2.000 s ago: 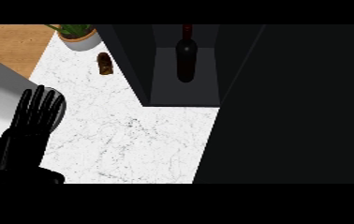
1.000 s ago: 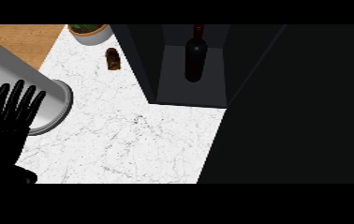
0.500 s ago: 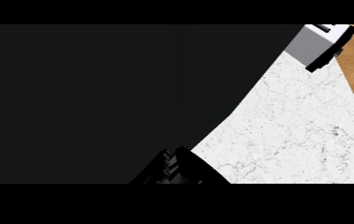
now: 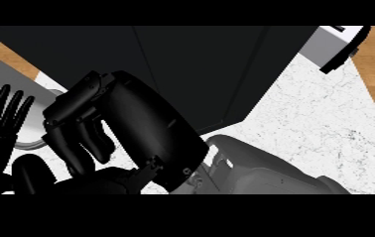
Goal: Pick up the wine, place it into the cabinet and close the cabinet
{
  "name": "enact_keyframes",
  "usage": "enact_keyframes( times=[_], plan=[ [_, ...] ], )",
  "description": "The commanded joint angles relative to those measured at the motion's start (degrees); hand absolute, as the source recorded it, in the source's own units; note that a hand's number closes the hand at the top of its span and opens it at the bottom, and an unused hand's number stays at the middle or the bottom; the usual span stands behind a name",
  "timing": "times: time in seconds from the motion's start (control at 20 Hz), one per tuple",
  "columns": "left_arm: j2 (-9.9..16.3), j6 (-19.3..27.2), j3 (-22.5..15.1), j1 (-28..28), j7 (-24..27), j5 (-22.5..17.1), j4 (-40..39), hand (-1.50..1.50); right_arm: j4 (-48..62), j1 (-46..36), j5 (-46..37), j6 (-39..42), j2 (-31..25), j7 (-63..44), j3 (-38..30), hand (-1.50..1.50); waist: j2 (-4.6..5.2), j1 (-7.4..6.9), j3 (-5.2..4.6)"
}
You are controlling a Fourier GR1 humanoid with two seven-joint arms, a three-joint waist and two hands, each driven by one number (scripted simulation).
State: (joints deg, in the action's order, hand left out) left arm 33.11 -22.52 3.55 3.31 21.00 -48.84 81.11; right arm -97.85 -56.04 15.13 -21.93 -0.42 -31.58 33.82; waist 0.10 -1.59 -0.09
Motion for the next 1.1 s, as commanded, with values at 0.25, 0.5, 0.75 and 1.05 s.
enact_keyframes(
  times=[0.25,0.5,0.75,1.05],
  plan=[
    [-2.6,-2.0,1.9,-3.0,1.3,3.4,-5.1,-1.50,13.7,-1.3,7.8,3.5,0.4,8.8,-7.2,1.50,0.09,1.08,0.05],
    [-1.9,-2.2,3.9,-3.3,-1.5,2.3,-3.8,-1.50,19.4,2.4,6.6,7.3,0.4,12.9,-8.9,1.50,0.02,1.19,0.07],
    [-4.2,-0.4,3.7,0.4,-2.3,3.9,1.7,-1.50,26.8,1.2,4.0,11.2,0.4,18.1,-12.3,1.50,-0.01,0.74,0.09],
    [-1.5,-4.6,6.2,-3.2,-3.5,1.7,-3.9,-1.50,30.4,1.1,5.0,17.4,-3.7,20.2,-17.1,1.50,0.24,0.94,0.05]
  ],
)
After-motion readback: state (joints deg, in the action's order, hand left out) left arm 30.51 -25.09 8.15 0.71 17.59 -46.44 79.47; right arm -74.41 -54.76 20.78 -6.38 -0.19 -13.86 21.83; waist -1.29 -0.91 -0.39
